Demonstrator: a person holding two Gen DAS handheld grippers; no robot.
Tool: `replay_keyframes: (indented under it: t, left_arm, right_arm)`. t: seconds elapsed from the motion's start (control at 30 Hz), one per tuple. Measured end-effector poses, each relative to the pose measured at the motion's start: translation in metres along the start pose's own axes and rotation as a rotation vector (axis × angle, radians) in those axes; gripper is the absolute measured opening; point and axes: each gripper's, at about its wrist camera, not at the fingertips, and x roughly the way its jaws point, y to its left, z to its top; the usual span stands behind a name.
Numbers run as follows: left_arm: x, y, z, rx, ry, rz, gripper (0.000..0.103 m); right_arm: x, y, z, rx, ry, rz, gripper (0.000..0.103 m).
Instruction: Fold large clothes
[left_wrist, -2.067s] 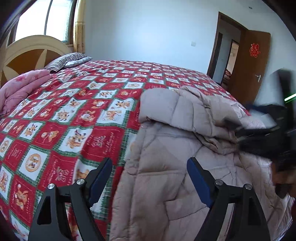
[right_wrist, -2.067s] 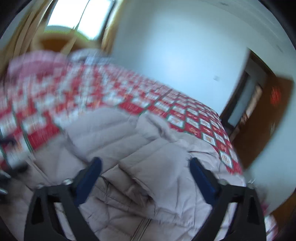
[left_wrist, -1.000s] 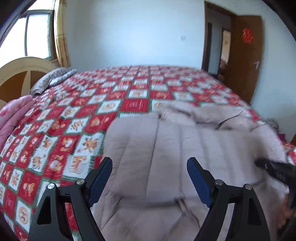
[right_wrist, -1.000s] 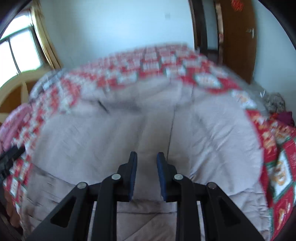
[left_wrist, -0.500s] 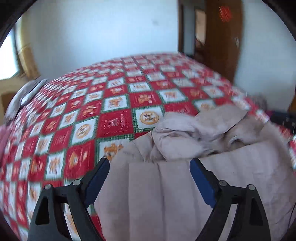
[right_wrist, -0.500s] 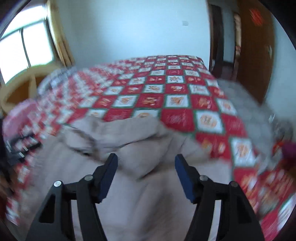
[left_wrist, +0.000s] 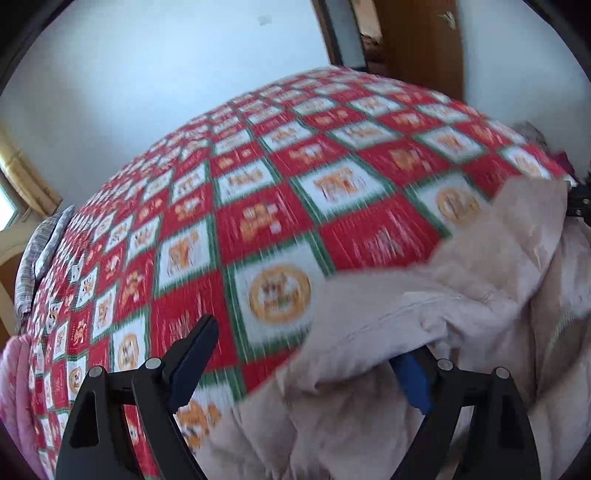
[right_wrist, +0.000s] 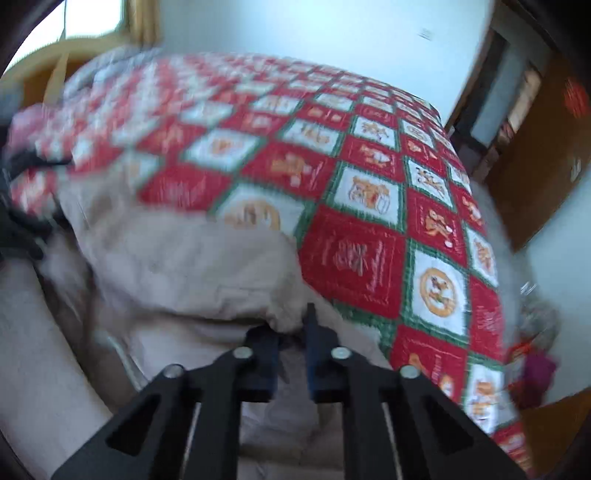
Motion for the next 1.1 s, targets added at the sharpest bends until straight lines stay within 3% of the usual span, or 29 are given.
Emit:
replay_keyframes:
  t: [0.03,0.07,0.1,0.13,0.17,0.33,0.47,0.6,0.67,0.7,0.73,0.77,0.8,0.83,0.9,0.97,1.03,1.1]
  left_arm:
    - [-0.002,0.006,0.005,-0.046,-0.016,-0.012,0.057]
    - [-0.003,0.013,0.007,-0.097,-0.014,-0.042,0.023]
    - [-0.003,0.019,0.009,-0.143,-0.010,-0.083,0.013]
    - [-0.004,0.027,0.008,-0.203,-0.012,-0.135,0.010]
    - [-0.011,0.031,0.004,-0.236,-0.032,-0.145,0.010]
    - [-0.037,0.010,-0.027,-0.165,-0.089,-0.112,0.010]
    - [-0.017,0.006,-0.055,-0.207,-0.027,-0.119,0.010]
    - [-0.011,-0.004,-0.063,-0.172,-0.007,-0.061,0.011]
    - [-0.021,-0.002,-0.062,-0.164,0.001,-0.071,0.013]
    - [-0.027,0.001,-0.063,-0.163,0.014,-0.094,0.016]
    - [-0.037,0.005,-0.065,-0.156,0.037,-0.120,0.026]
    - [-0.044,0.008,-0.067,-0.149,0.045,-0.132,0.044]
    - [-0.056,0.012,-0.070,-0.140,0.038,-0.151,0.055]
    - [-0.068,0.017,-0.072,-0.135,0.010,-0.172,0.069]
    - [-0.088,0.023,-0.068,-0.133,-0.068,-0.182,0.072]
    - [-0.098,0.027,-0.050,-0.166,-0.155,-0.126,0.072]
    - [-0.088,0.029,-0.033,-0.230,-0.171,-0.095,0.072]
    - [-0.062,0.027,-0.019,-0.291,-0.126,-0.083,0.072]
  right_arm:
    - [-0.004,-0.010,0.005,0.081,-0.030,0.026,0.009]
    - [-0.008,-0.021,0.008,0.164,-0.055,0.045,0.009]
    - [-0.011,-0.029,0.008,0.228,-0.070,0.060,0.009]
    - [-0.014,-0.034,0.005,0.265,-0.078,0.077,0.008]
    - [-0.015,-0.034,0.002,0.264,-0.076,0.079,0.008]
    - [-0.015,-0.023,-0.031,0.180,-0.012,-0.017,0.007]
    - [-0.002,-0.026,-0.060,0.202,0.022,-0.008,0.007]
    - [0.003,-0.017,-0.063,0.159,0.040,-0.086,0.007]
    - [-0.006,-0.011,-0.060,0.108,0.059,-0.124,0.011]
    - [-0.014,-0.007,-0.060,0.075,0.049,-0.146,0.018]
    - [-0.024,-0.004,-0.061,0.050,0.028,-0.171,0.028]
    - [-0.035,-0.002,-0.062,0.036,-0.002,-0.178,0.035]
    - [-0.050,-0.001,-0.064,0.027,-0.050,-0.173,0.047]
    - [-0.064,0.000,-0.063,0.021,-0.101,-0.168,0.052]
    - [-0.079,0.001,-0.054,0.027,-0.171,-0.168,0.053]
    - [-0.080,0.005,-0.036,0.051,-0.198,-0.146,0.051]
    - [-0.062,0.010,-0.014,0.102,-0.168,-0.092,0.031]
    - [-0.034,0.013,-0.005,0.143,-0.091,-0.053,0.026]
